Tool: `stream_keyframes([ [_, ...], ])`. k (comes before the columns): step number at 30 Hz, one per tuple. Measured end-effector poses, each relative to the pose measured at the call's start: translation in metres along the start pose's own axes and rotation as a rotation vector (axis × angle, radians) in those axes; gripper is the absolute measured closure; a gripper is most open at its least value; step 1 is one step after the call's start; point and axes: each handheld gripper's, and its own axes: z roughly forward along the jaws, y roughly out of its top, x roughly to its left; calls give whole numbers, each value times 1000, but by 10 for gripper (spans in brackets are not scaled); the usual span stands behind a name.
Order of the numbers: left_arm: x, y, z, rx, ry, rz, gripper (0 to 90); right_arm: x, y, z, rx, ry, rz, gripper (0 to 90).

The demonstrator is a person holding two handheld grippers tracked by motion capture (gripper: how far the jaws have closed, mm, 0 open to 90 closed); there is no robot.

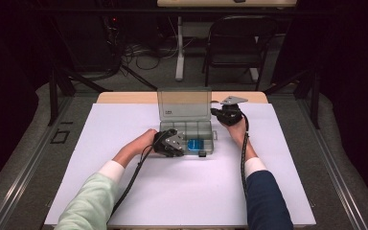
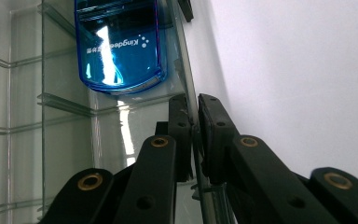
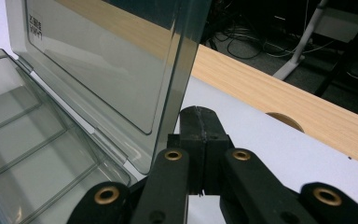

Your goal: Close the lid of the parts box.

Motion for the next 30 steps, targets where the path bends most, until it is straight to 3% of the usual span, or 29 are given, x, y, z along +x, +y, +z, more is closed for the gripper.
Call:
stream_keyframes([
  [16,2,0,2,-1,-16,-10,836,0,-2,-2,-15,16,-24,900],
  [23,0,1,4,17,10,-18,819,0,-4,-3,-14,17,-25,900],
  [30,0,1,4,17,9,-21,817,-1,-3,-4,-22,23,-33,900],
])
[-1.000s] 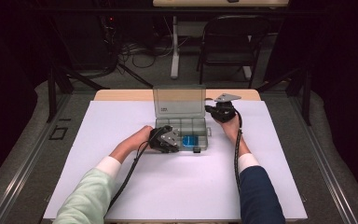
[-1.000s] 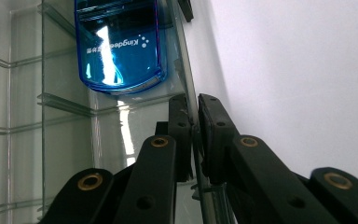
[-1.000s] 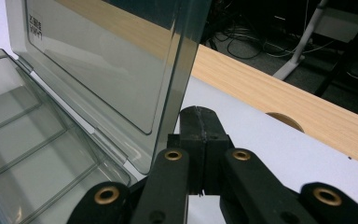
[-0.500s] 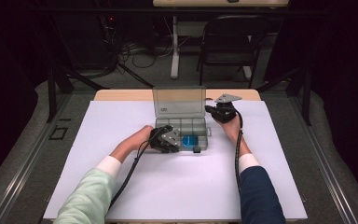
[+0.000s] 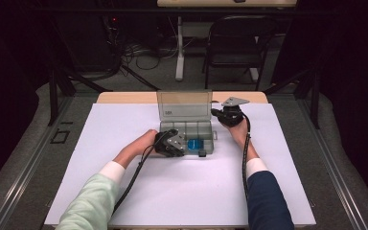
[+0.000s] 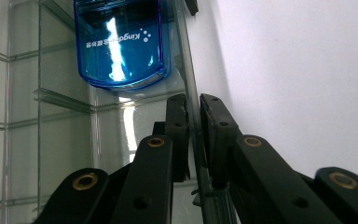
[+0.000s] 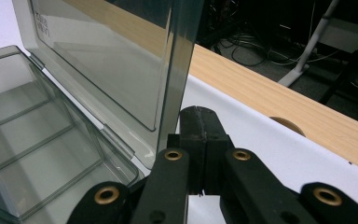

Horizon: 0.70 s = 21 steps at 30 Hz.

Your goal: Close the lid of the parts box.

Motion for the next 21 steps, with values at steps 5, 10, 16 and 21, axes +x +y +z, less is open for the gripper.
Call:
stream_keyframes([
  [5,0,0,0,1,-3,2,830,0,0,-1,-3,5,-10,900],
  [10,1,-1,0,-3,-11,9,840,0,0,-1,-14,14,-24,900],
  [16,1,0,0,-3,-7,9,832,0,0,-1,-14,18,-29,900],
  [21,1,0,0,-2,9,2,777,0,-2,-1,-16,17,-24,900],
])
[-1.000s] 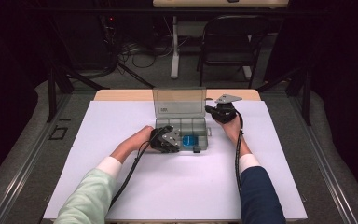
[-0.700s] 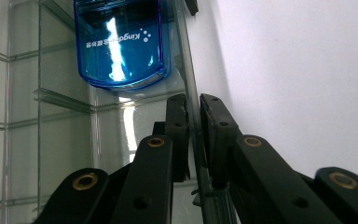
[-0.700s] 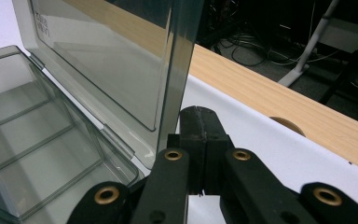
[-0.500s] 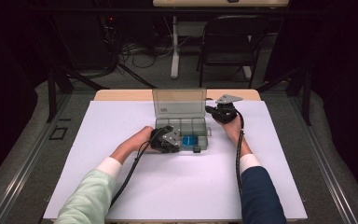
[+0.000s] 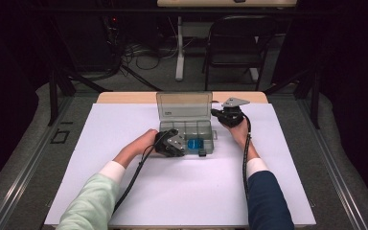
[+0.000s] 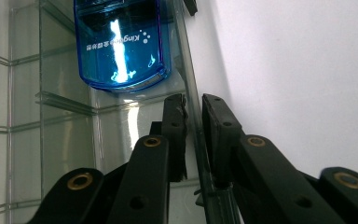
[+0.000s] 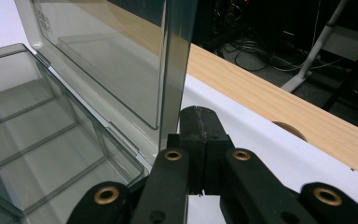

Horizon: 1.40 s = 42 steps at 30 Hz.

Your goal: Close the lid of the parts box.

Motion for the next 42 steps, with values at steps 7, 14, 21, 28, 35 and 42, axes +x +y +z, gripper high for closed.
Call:
stream_keyframes([
  [7,1,-1,-2,2,5,-6,665,0,0,0,-4,2,-3,900],
  [14,3,-5,-15,-72,64,-71,367,0,0,-1,0,2,-6,900],
  [21,7,-11,-39,-171,160,-144,153,0,0,-1,-5,4,-7,900],
  [28,15,-28,-64,-240,264,-262,53,0,0,-1,-5,6,-10,900],
  [35,24,-45,-78,-257,372,-376,22,0,0,-2,-2,4,-12,900],
  [42,34,-51,-89,-272,454,-452,19,1,0,-2,0,5,-13,900],
])
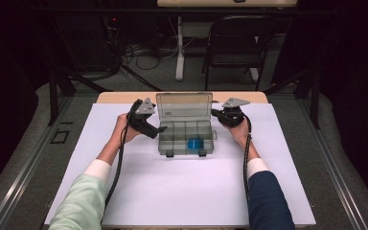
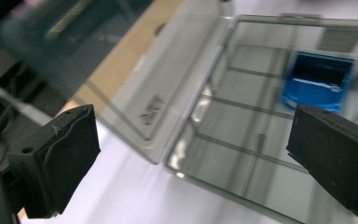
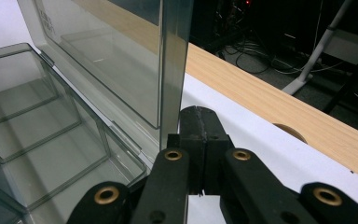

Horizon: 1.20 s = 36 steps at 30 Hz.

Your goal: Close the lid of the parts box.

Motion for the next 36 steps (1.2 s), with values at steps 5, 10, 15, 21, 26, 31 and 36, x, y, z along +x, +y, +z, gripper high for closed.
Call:
stream_keyframes([
  [5,11,4,1,8,40,-33,24,0,0,0,0,2,-2,900],
  [10,21,10,3,12,78,-66,175,0,0,0,-1,2,-5,900],
  [15,29,18,2,-15,89,-81,303,1,0,-1,0,1,-11,900],
  [21,32,23,0,-31,107,-57,553,1,0,-1,0,1,-13,900],
  [26,33,23,-2,-41,118,-54,700,1,1,-1,5,-4,-19,900],
  [31,33,23,-4,-39,112,-40,744,2,2,-2,8,-12,-17,886],
  [36,32,22,-6,-34,96,-31,756,3,11,-10,13,-49,-22,824],
])
